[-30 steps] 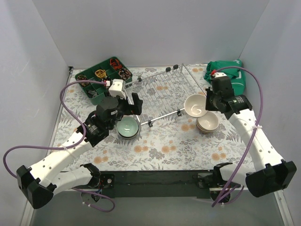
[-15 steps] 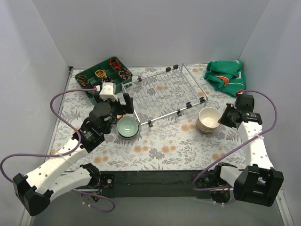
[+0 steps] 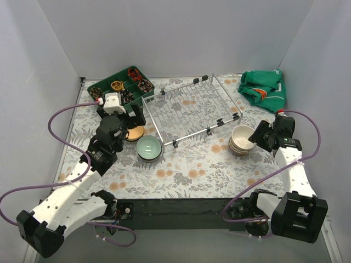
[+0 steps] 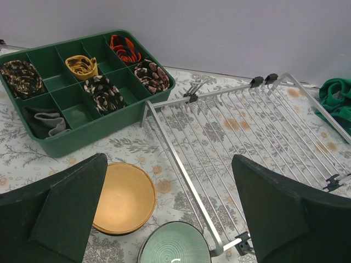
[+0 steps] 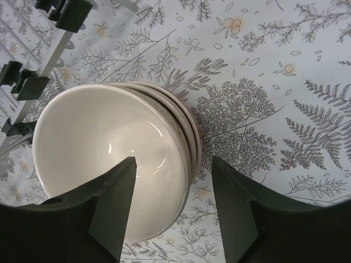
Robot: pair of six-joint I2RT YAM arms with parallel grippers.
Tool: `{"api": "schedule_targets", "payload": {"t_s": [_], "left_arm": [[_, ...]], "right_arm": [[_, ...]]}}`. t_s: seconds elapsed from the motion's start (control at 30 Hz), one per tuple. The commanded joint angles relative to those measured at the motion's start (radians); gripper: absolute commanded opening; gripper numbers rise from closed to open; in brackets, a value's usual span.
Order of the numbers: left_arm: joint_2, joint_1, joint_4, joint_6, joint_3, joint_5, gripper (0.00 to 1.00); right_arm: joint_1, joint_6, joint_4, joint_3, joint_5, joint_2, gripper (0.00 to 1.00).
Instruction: Unload the bowls from the dish rack
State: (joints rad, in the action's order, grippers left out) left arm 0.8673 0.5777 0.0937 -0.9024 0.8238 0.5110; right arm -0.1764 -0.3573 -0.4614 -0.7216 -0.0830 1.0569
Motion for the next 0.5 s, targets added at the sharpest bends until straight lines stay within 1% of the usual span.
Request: {"api": "schedule_targets", "payload": {"t_s": [0.0, 0.1, 0.2, 0.27, 0.37, 0.47], "left_arm": [[-0.033, -0.021, -0.017, -0.007, -0.012, -0.009, 0.98], [-0.05, -0.03, -0.017, -0.01, -0.012, -0.011, 0.98], [-0.079, -0.032, -0.008, -0.012, -0.012, 0.0, 0.98], [-0.103, -0.03, 0.011, -0.016, -0.008, -0.006, 0.98], [-0.148, -0.03, 0.089, -0.015, 0.011, -0.02, 0.98], [-0.206, -0.03, 0.22, -0.009, 0.029, -0.02, 0.98]], "right_arm": [[-0.005, -0.014, 0.069, 0.008, -0.024, -0.069, 0.74], [-0.005, -0.009, 0.053, 0.01, -0.006, -0.126, 0.84], [-0.003, 0.011, 0.023, -0.012, 0.026, -0.198, 0.88], [-0.002, 0.03, 0.007, -0.033, 0.048, -0.251, 0.89], [0.028, 0.053, -0.014, -0.056, 0.08, -0.331, 0.91], [0.069, 0.075, -0.016, -0.068, 0.152, -0.408, 0.93]]}}
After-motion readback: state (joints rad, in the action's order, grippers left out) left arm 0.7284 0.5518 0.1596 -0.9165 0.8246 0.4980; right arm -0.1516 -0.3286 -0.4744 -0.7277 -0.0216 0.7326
